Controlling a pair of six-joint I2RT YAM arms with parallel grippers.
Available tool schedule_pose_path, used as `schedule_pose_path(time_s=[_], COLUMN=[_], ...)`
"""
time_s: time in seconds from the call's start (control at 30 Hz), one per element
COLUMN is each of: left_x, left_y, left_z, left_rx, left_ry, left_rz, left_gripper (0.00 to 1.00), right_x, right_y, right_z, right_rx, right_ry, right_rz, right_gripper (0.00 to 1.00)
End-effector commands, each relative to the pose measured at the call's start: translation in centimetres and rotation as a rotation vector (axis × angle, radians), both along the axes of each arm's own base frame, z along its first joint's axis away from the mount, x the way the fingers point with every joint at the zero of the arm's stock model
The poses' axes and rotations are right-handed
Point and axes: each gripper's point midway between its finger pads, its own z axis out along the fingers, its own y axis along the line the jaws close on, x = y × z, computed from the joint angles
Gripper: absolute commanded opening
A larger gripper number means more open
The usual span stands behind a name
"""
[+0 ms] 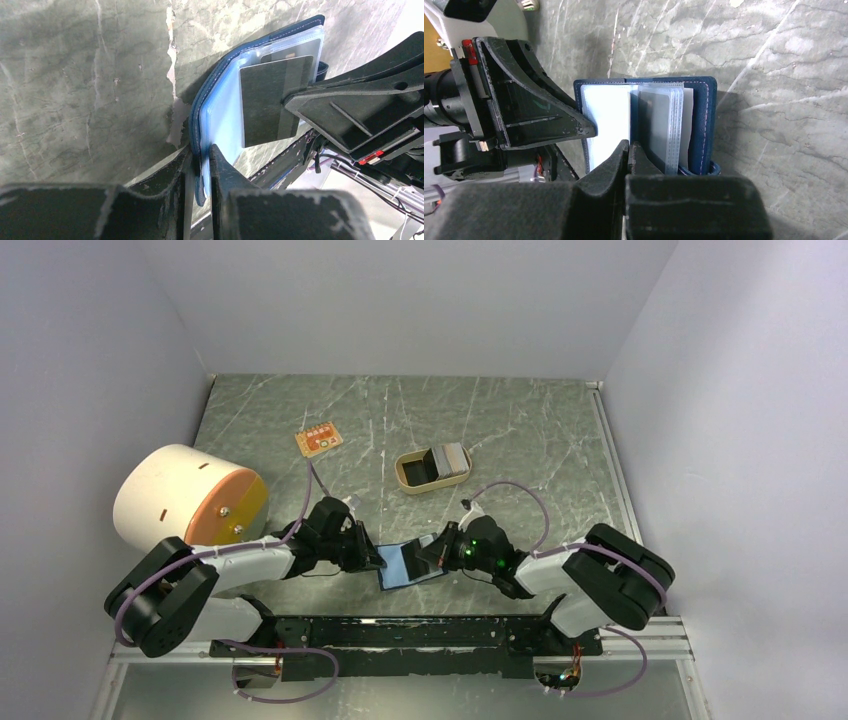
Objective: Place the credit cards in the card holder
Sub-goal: Insert the credit card into the card holder.
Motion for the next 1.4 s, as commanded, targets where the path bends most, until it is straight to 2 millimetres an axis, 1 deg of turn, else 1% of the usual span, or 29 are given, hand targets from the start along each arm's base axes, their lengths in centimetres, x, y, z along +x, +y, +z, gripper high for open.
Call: schedule_pose_path(time_s=[0.0, 0.2, 0.4, 0.67, 0.7, 0.8, 0.87, 0.93, 1.03, 1.2, 1.3, 1.37], left_x=[0.0, 0.0, 0.0, -0.1, -0.1, -0.1, 0.0, 0.0, 0.0, 0.0, 0.0, -0.1], left_y=[-0.1, -0.1, -0.1, -0.1, -0.1, -0.2, -0.2, -0.2, -0.2, -0.2, -0.3, -0.3], left_z=[0.1, 0.1, 0.1, 0.1, 0.1, 0.3, 0.3, 0.3, 0.2, 0.2, 0.2, 0.2], left_rx=[-0.012, -0.013, -0.015, -0.017, -0.018, -0.024, -0.024, -0.022, -0.021, -0.024, -0.026, -0.029], left_ry=[-0.003, -0.003, -0.001, -0.001, -0.003, -0.006, -0.007, -0.007, -0.006, -0.006, -0.002, -0.002], left_rz=[-0.007, -0.006, -0.007, -0.007, -0.008, -0.01, -0.01, -0.008, -0.008, -0.007, -0.007, -0.007], left_gripper=[0.21, 0.21, 0.21, 0.21, 0.21, 0.21, 0.21, 0.21, 0.21, 0.21, 0.21, 0.21], right_x=[-0.8, -0.6, -0.2, -0.5, -0.5, -0.6, 0.0, 0.5, 0.5, 0.5, 0.6, 0.6], right_y=[-0.1, 0.1, 0.7, 0.7, 0.6, 0.1, -0.3, -1.0, -1.9, -3.3, -3.3, -2.8], right_z=[-0.5, -0.6, -0.3, -1.0, -1.0, -1.7, -2.0, -2.4, -2.7, -3.1, -2.7, -2.2], right_rx=[0.017, 0.031, 0.05, 0.039, 0.038, -0.016, -0.082, -0.176, -0.259, -0.349, -0.359, -0.341], right_ry=[0.027, 0.036, 0.029, 0.042, 0.044, 0.067, 0.074, 0.086, 0.101, 0.107, 0.095, 0.081], right_rz=[0.016, 0.007, 0.011, 0.02, 0.022, 0.011, -0.014, -0.031, -0.039, -0.054, -0.055, -0.046], right_gripper=[0.0, 0.0, 0.0, 0.0, 0.02, 0.18, 0.26, 0.31, 0.35, 0.38, 0.39, 0.39])
